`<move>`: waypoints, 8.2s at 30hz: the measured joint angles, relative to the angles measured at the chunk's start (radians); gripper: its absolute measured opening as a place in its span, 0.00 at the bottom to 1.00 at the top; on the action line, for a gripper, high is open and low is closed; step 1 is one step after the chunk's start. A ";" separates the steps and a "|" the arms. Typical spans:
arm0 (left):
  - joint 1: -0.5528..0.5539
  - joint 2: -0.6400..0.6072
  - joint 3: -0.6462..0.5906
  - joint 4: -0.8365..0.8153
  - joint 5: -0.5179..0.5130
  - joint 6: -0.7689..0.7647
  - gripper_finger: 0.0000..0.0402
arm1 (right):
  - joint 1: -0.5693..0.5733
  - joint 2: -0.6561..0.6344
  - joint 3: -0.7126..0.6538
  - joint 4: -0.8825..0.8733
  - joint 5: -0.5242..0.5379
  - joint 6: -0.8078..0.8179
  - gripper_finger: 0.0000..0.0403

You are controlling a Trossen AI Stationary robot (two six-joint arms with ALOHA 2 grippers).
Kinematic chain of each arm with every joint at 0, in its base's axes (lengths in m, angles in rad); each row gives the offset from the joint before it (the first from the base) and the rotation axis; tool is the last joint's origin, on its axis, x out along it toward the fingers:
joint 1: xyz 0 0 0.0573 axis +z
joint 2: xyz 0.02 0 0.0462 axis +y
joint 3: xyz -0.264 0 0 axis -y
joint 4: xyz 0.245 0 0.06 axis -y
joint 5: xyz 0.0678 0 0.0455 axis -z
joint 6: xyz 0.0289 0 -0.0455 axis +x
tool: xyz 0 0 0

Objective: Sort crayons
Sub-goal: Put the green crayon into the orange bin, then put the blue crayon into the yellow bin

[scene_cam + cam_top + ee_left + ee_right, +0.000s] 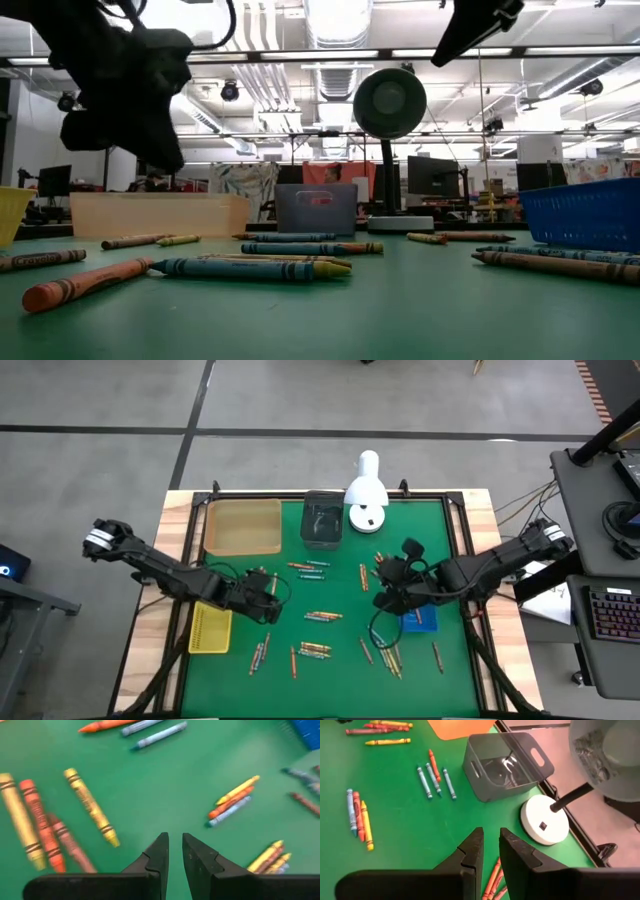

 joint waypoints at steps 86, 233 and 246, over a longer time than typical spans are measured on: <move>0.181 0.327 0.001 0.073 -0.064 0.024 0.03 | -0.039 0.001 -0.053 0.071 -0.007 -0.022 0.13; 0.317 -0.217 -0.168 0.711 0.240 0.899 0.11 | -0.041 0.001 -0.053 0.342 -0.240 0.129 0.13; 0.317 -0.212 -0.168 0.711 0.240 0.896 0.11 | -0.041 0.114 -0.053 0.351 -0.339 0.155 0.13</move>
